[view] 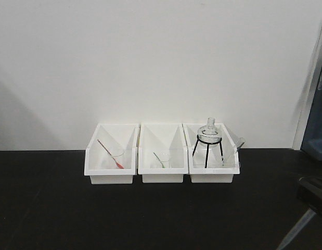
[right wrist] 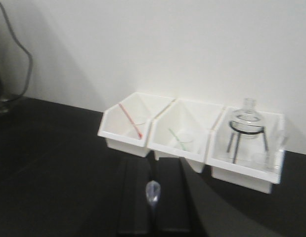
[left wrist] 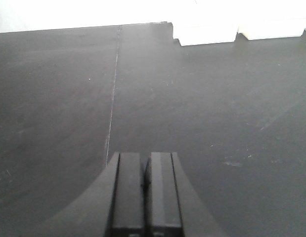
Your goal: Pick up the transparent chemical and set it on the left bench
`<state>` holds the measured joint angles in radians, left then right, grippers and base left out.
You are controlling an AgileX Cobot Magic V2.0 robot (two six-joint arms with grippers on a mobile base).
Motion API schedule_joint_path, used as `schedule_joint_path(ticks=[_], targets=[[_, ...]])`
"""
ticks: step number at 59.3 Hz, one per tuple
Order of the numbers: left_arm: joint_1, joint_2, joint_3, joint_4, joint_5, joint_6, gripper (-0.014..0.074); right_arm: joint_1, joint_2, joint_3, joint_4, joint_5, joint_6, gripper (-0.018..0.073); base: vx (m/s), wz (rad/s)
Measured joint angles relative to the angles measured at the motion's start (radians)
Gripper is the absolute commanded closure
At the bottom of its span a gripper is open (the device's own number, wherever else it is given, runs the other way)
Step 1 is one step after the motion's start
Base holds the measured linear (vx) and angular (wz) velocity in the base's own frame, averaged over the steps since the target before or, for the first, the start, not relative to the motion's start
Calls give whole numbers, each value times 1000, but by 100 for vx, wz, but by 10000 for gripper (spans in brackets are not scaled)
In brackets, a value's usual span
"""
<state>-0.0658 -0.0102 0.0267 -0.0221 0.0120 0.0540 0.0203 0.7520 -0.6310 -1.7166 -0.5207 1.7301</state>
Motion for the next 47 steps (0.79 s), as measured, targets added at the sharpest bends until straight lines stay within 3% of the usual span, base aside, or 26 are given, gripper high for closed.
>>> schedule_joint_path(ticks=[9, 16, 32, 47], targets=[[0, 0, 0, 0, 0, 0, 600, 0, 147, -81, 8, -187, -18, 562, 0, 0], [0, 0, 0, 0, 0, 0, 600, 28, 241, -91, 48, -269, -103, 562, 0, 0], [0, 0, 0, 0, 0, 0, 600, 257, 392, -93, 246, -221, -395, 562, 0, 0], [0, 0, 0, 0, 0, 0, 600, 370, 550, -93, 360, -179, -553, 562, 0, 0]])
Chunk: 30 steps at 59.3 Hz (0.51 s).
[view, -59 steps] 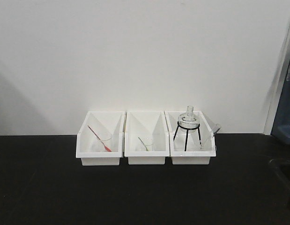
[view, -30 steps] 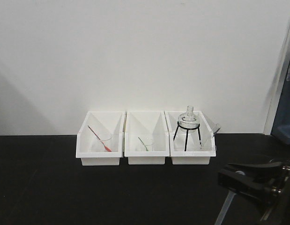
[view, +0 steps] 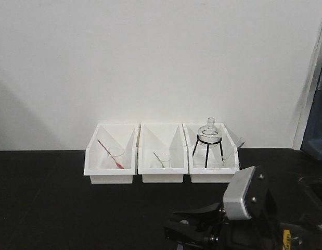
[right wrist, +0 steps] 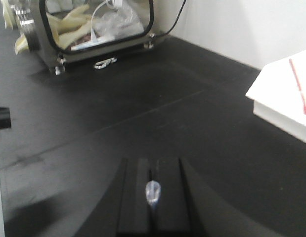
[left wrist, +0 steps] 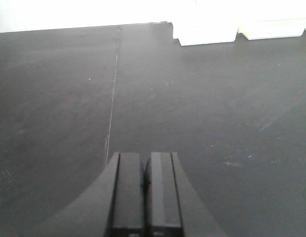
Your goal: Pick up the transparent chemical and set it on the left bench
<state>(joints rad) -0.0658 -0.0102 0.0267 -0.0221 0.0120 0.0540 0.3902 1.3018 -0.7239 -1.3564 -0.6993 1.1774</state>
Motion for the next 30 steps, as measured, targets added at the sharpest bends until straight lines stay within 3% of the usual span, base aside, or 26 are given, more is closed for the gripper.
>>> schedule_joint_path(ticks=[16, 30], targets=[[0, 0, 0, 0, 0, 0, 600, 8, 154, 0, 138, -4, -178, 494, 0, 0], [0, 0, 0, 0, 0, 0, 600, 8, 208, -3, 206, -74, -281, 259, 0, 0]])
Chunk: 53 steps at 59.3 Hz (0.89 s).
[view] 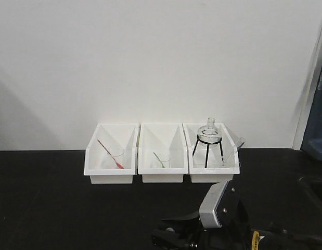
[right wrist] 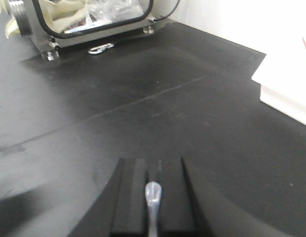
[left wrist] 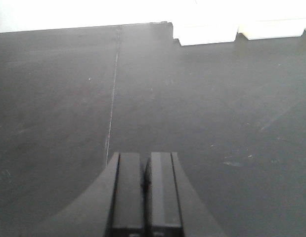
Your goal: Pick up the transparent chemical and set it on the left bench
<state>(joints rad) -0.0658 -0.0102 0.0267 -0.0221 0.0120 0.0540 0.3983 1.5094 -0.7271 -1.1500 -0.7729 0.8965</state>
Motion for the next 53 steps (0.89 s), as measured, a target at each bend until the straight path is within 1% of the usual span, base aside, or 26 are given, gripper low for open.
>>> schedule_joint_path(ticks=[6, 11, 19, 25, 33, 37, 42, 50, 51, 53], targets=[[0, 0, 0, 0, 0, 0, 600, 0, 5, 0, 4, -4, -3, 151, 0, 0], [0, 0, 0, 0, 0, 0, 600, 0, 9, 0, 6, -6, -3, 106, 0, 0], [0, 0, 0, 0, 0, 0, 600, 0, 9, 0, 11, -6, -3, 100, 0, 0], [0, 0, 0, 0, 0, 0, 600, 0, 6, 0, 38, -6, -3, 118, 0, 0], [0, 0, 0, 0, 0, 0, 600, -8, -48, 0, 127, 54, -3, 198, 0, 0], [0, 0, 0, 0, 0, 0, 600, -19, -105, 0, 185, 137, -3, 265, 0, 0], [0, 0, 0, 0, 0, 0, 600, -26, -192, 0, 224, 287, -4, 368, 0, 0], [0, 0, 0, 0, 0, 0, 600, -31, -359, 0, 228, 556, -16, 552, 0, 0], [0, 0, 0, 0, 0, 0, 600, -31, -376, 0, 228, 581, -19, 569, 0, 0], [0, 0, 0, 0, 0, 0, 600, -31, -417, 0, 228, 642, -24, 573, 0, 0]])
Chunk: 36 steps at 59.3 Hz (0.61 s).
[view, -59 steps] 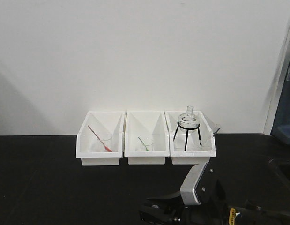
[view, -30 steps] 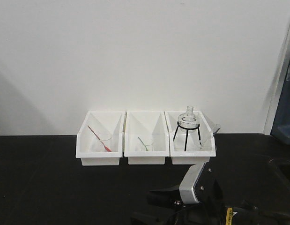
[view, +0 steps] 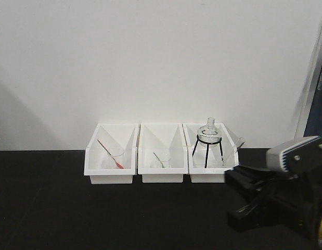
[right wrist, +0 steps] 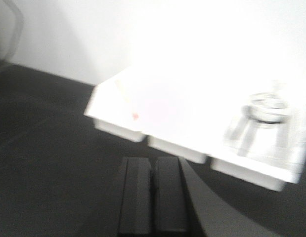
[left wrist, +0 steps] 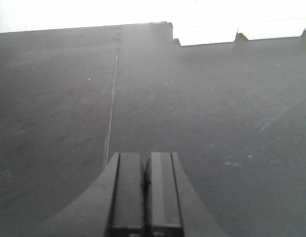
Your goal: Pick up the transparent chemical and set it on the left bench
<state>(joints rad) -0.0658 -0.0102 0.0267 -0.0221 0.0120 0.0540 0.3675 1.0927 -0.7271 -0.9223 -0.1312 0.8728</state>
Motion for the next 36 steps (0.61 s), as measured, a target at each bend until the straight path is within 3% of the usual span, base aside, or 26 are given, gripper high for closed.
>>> schedule_joint_path(ticks=[8, 16, 36], targets=[[0, 0, 0, 0, 0, 0, 600, 0, -144, 0, -9, 209, -5, 569, 0, 0], [0, 0, 0, 0, 0, 0, 600, 0, -247, 0, -8, 328, -6, 567, 0, 0], [0, 0, 0, 0, 0, 0, 600, 0, -361, 0, -5, 363, -6, 567, 0, 0]])
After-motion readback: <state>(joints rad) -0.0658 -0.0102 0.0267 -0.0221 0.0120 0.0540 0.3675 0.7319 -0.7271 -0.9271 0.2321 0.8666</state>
